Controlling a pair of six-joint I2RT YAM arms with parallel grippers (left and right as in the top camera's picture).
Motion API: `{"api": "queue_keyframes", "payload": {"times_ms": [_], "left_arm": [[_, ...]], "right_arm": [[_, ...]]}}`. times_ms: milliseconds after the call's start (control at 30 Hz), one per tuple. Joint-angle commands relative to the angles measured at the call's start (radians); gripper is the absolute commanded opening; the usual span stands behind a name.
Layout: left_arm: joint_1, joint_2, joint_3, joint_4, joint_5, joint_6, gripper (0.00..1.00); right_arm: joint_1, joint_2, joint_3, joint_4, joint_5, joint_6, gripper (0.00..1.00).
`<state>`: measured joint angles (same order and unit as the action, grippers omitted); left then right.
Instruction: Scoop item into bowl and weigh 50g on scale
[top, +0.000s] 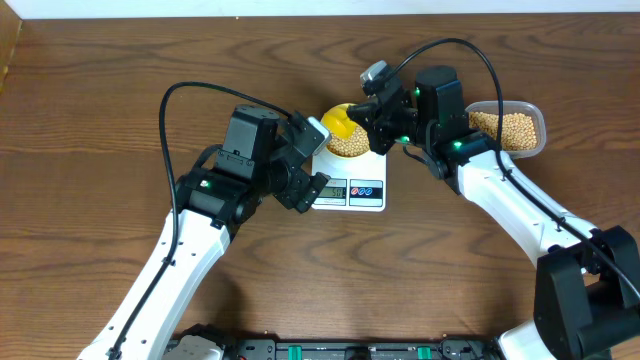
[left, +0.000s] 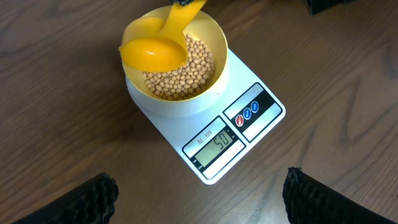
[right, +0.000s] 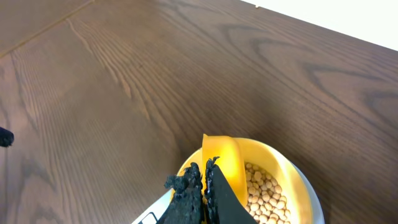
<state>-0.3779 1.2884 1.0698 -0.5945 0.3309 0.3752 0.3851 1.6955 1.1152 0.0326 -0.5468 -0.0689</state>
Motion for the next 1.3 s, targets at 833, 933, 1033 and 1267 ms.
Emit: {"api": "queue_keyframes", "payload": {"times_ms": [833, 933, 1033, 1267], "left_arm": [[-0.001, -0.014, -0.007, 0.001, 0.0, 0.017, 0.87], [-0.001, -0.014, -0.007, 0.001, 0.0, 0.017, 0.87], [-0.001, -0.014, -0.007, 0.001, 0.0, 0.017, 0.87], [-0.001, -0.014, -0.007, 0.001, 0.0, 0.017, 0.87]], "right_arm": [[-0.404, -0.235, 0.003, -0.111, 0.182, 0.501, 0.01], [-0.457, -0.236, 0.003, -0.179, 0.2, 0.614, 0.01], [-0.501, -0.236, 0.003, -0.209, 0.205, 0.674, 0.01], [-0.548, -0.236, 0.003, -0.301, 0.338, 0.674, 0.01]]}}
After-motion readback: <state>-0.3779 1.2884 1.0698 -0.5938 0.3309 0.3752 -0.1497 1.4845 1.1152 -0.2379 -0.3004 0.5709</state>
